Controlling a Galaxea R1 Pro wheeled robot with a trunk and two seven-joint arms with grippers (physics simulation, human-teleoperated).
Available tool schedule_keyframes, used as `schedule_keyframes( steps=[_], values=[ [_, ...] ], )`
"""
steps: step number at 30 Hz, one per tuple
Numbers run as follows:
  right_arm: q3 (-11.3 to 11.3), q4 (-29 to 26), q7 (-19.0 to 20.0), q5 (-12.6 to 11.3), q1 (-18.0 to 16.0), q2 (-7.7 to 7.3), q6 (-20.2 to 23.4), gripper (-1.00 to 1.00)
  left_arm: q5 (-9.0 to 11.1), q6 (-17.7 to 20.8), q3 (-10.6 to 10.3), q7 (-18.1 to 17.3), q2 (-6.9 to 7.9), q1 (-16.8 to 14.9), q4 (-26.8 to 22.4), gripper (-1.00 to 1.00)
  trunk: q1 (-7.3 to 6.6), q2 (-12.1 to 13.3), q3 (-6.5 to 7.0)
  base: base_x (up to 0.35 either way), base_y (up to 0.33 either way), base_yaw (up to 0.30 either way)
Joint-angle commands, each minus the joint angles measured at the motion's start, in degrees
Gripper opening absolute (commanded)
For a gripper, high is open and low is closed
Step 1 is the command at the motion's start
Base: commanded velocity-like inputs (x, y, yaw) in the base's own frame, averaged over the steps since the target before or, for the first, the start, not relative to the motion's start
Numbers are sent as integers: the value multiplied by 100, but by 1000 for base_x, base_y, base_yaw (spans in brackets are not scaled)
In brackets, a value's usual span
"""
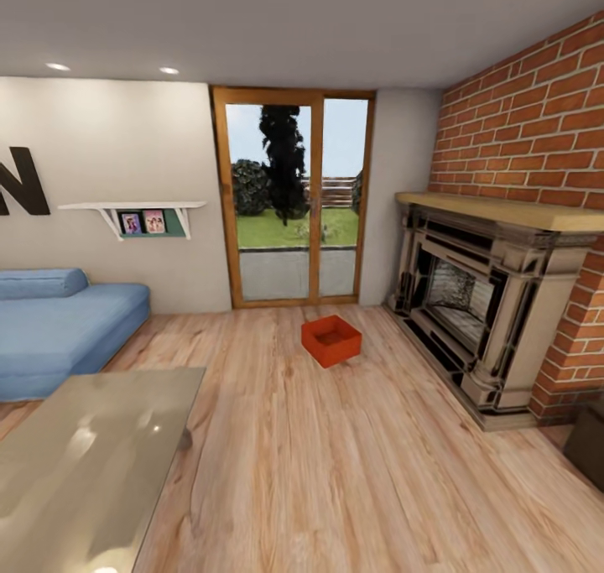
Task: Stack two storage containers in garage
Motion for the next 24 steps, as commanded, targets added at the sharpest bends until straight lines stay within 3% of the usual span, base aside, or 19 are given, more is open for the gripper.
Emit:
schedule_keyframes(
  steps=[1, 14, 24],
  values=[
    [50, 17, -17, -34, -9, 3, -28, 100, 45, -8, -49, 21, 1, -3, -3, 100, 5, -8, -10, 324, 0, 0],
    [33, 17, 31, -66, -10, 65, -13, 100, 50, -7, -41, 21, 10, -3, 6, 100, 5, -8, -10, 324, 0, 3],
    [26, 17, 45, -67, -8, 38, -42, 100, 45, -8, -41, 23, 1, -3, 6, 100, 5, -8, -10, 324, 0, 206]
  ],
)
